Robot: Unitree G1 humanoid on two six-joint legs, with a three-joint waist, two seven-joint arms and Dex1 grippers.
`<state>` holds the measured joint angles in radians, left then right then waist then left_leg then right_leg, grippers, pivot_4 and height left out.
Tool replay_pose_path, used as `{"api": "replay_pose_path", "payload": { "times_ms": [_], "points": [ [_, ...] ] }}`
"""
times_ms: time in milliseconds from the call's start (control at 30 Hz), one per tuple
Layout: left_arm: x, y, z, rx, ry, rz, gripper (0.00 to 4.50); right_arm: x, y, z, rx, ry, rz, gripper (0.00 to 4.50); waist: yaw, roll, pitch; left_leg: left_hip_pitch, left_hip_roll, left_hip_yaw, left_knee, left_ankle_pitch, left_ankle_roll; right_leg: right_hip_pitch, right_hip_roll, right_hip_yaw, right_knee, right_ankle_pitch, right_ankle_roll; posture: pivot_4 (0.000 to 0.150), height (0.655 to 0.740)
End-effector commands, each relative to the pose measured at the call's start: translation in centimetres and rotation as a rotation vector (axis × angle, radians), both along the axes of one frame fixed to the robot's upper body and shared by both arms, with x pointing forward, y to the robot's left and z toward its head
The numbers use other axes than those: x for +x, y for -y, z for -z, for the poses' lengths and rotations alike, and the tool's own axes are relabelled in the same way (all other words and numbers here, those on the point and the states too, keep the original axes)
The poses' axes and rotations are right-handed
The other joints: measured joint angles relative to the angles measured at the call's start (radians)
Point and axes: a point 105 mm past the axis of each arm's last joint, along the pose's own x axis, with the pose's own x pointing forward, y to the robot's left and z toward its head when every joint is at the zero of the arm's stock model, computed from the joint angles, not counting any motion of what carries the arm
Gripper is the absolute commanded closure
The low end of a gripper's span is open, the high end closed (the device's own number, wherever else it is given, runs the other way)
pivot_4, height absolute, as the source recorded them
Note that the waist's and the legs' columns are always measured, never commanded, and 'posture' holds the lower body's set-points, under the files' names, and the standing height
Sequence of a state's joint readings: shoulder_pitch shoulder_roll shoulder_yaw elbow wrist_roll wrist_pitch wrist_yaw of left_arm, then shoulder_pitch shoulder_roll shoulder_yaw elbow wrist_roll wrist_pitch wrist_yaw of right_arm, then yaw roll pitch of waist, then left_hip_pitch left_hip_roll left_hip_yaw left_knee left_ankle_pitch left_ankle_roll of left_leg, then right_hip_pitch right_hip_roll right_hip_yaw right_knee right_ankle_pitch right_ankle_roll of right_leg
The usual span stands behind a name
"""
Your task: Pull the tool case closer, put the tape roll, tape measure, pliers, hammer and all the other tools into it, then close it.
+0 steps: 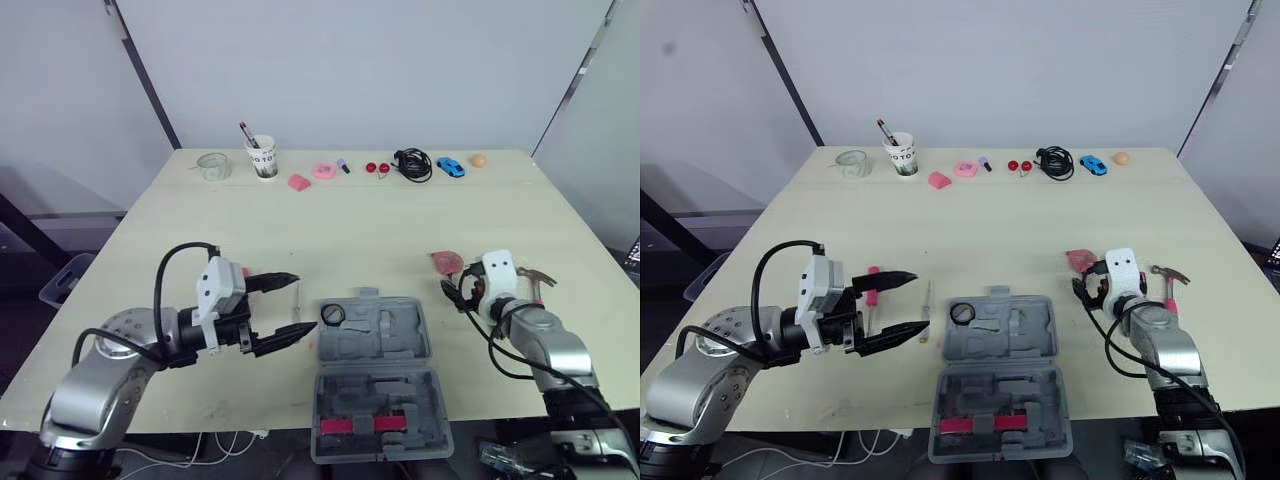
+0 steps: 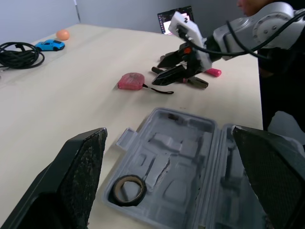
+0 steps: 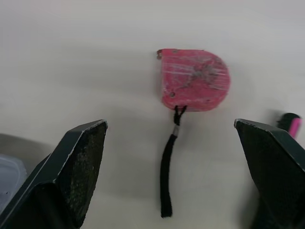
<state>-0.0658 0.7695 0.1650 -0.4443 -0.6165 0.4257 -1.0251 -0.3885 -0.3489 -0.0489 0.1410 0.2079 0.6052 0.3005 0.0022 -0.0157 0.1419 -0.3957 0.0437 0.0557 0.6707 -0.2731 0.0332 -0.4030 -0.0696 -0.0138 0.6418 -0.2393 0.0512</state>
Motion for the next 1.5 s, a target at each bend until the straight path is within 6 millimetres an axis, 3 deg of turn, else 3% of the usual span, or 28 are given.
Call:
{"api": "replay_pose_path", "payload": {
  "times_ms": [33,133,467,567,800,1133,1500],
  "points": [
    [-0.4,0.8,-1.3,-0.015,0.040,0.043,0.05,1.1,-0.7,-0.1,0.002,0.007,-0.006,0.00,-0.005,0.000,0.000,0.000,0.000,0.000,0.000,0.000,0.000,0.000,0.000,0.000,0.000,0.000,0.000,0.150,0.7400],
    [-0.2,1.0,-1.6,-0.022,0.044,0.046,0.05,1.7,-1.4,0.9,0.006,-0.034,-0.014,0.00,-0.015,0.000,0.000,0.000,0.000,0.000,0.000,0.000,0.000,0.000,0.000,0.000,0.000,0.000,0.000,0.150,0.7400],
    [0.0,1.0,-1.6,-0.002,0.055,0.050,0.05,3.6,-1.1,1.6,-0.005,-0.019,0.004,0.00,-0.019,0.000,0.000,0.000,0.000,0.000,0.000,0.000,0.000,0.000,0.000,0.001,0.000,0.000,0.000,0.150,0.7400],
    [0.1,1.2,-1.7,-0.011,0.061,0.049,0.00,3.7,-0.9,2.1,-0.020,-0.042,0.001,0.89,-0.019,0.000,0.000,0.001,0.000,0.001,0.000,0.000,0.000,0.000,0.000,0.001,0.000,0.000,0.000,0.150,0.7400],
    [0.2,1.1,-1.6,-0.012,0.067,0.044,0.00,3.3,-0.7,2.8,-0.029,-0.056,0.002,4.33,-0.018,0.000,0.000,0.001,0.000,0.001,0.000,0.000,0.000,0.000,0.000,0.001,0.000,0.000,0.000,0.150,0.7400],
    [0.0,1.3,-1.7,-0.005,0.077,0.070,0.00,1.0,-0.1,2.7,-0.041,-0.064,-0.008,4.43,-0.015,0.000,0.000,0.001,0.000,0.000,-0.001,0.000,0.000,0.000,0.000,0.001,0.000,0.000,0.000,0.150,0.7400],
    [-0.1,1.8,-1.6,0.031,0.077,0.146,0.00,-6.0,-2.0,2.7,-0.006,-0.154,-0.141,4.43,-0.014,0.000,0.000,0.000,0.000,-0.001,-0.001,0.000,0.000,0.000,0.000,0.000,0.000,0.000,0.000,0.150,0.7400]
  ]
}}
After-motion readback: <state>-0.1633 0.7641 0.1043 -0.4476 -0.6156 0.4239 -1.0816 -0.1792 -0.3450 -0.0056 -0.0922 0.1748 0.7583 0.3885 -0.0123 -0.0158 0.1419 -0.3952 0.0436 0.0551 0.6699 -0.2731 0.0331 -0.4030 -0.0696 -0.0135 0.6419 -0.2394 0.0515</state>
